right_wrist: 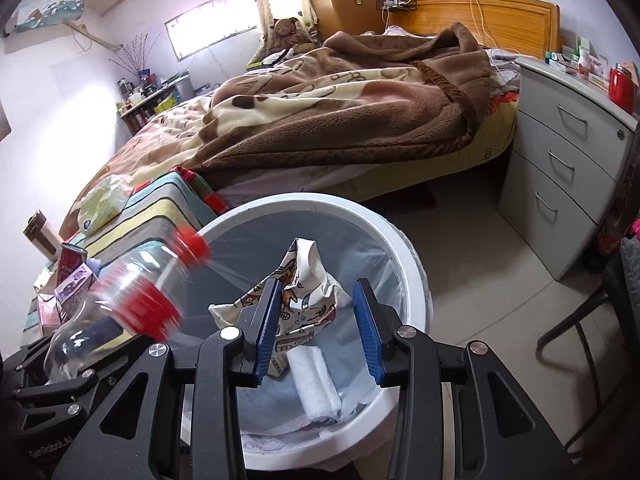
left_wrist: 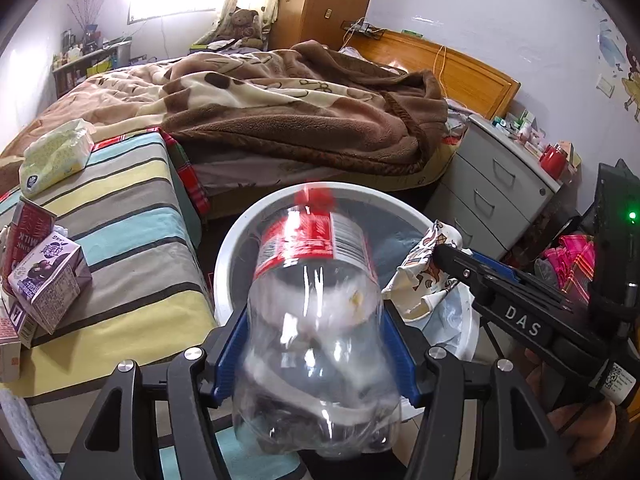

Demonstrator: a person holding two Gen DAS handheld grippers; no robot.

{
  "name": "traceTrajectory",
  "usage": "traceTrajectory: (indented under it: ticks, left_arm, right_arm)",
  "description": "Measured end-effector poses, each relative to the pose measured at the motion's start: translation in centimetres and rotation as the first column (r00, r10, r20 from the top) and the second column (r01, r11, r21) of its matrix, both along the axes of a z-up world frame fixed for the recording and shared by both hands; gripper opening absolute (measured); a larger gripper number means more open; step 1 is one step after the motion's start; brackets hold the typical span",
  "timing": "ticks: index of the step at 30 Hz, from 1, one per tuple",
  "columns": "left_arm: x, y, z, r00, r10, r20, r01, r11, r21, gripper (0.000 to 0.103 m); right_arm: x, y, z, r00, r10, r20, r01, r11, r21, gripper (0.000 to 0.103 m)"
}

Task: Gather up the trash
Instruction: 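Carry bottle and wrapper over the white bin and open both tools to drop them, then grasp the blue foam net sleeve with the left tool while the right tool approaches the purple carton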

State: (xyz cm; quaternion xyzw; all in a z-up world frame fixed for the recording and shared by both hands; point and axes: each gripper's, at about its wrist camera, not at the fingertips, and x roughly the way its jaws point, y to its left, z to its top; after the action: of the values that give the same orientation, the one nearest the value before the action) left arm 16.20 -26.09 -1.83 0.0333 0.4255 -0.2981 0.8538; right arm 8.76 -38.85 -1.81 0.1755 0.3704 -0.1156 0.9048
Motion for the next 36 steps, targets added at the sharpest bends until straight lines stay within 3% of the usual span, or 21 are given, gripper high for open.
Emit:
traceTrajectory:
  ticks: [1, 3, 5, 19, 36]
  left_arm:
    - [0.0, 0.1, 0.0, 1.000, 0.001, -0.003, -0.001, 1.000, -0.009, 0.063]
    - [0.0, 0.4, 0.2, 1.000, -0.003, -0.002, 0.003, 1.000, -0.024, 0.064]
    - [0.0, 0.6, 0.5, 1.000, 0.001, 0.008, -0.001, 1.000, -0.031, 0.066]
    - [-0.9, 4.8, 2.5, 0.996, 0.073, 0.046, -0.070, 0.996, -0.060, 0.067]
    - [-1.9, 14.1, 3.3, 0.970, 0.233, 0.073, -0.227, 0.971, -0.078, 0.067]
  right_arm:
    - [0.0, 0.1, 0.0, 1.000, -0.002, 0.000, 0.002, 1.000, 0.000, 0.041]
    - [-0.1, 0.1, 0.0, 1.000, -0.006, 0.001, 0.006, 1.000, -0.001, 0.057]
    - [-0.2, 0.2, 0.1, 1.000, -0.005, 0.005, 0.005, 1.000, 0.004, 0.061]
    - [-0.8, 2.4, 1.3, 0.997, 0.026, 0.072, -0.027, 1.000, 0.014, 0.061]
    - [0.4, 8.4, 2.3, 0.974, 0.173, 0.145, -0.174, 0.985, -0.004, 0.066]
